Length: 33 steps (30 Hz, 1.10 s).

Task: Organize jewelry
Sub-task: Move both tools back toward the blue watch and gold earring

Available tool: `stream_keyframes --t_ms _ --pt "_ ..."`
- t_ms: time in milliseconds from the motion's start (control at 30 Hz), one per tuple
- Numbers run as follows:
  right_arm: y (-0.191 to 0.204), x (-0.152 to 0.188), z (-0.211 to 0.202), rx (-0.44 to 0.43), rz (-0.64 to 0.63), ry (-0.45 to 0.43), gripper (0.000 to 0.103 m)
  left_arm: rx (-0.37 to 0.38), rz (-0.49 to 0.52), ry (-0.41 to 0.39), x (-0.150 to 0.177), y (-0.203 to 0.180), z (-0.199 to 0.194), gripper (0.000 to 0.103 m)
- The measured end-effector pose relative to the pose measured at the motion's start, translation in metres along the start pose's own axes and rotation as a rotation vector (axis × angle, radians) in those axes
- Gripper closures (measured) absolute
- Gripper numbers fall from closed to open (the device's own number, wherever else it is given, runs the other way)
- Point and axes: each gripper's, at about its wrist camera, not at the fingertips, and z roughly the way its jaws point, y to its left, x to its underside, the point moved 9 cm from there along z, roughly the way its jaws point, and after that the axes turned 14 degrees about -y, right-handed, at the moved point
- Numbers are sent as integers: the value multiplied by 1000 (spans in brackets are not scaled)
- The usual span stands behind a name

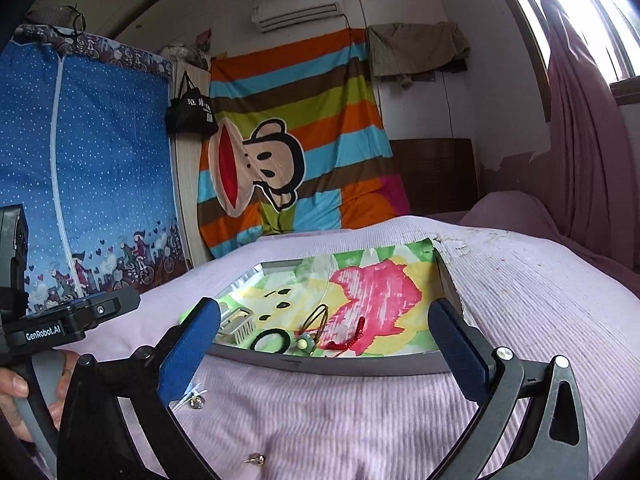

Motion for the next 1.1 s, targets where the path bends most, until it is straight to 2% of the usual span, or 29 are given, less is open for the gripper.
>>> stream_keyframes --t_ms 200,433,633,867,1100 --pt "15 -3 -43 -6 -27 -70 1 -30 2 -49 10 16 -36 0" --pt "32 11 -73 -35 -49 -53 1 -43 22 -49 24 24 -59 0" --pt "38 30 -84 -54 -64 -25 1 -40 50 -28 38 27 -66 0" --pt "38 60 -83 -56 -88 47 1 -19 63 47 61 28 -66 0" --pt "32 82 -73 -55 -81 133 1 -5 28 137 79 34 -57 0"
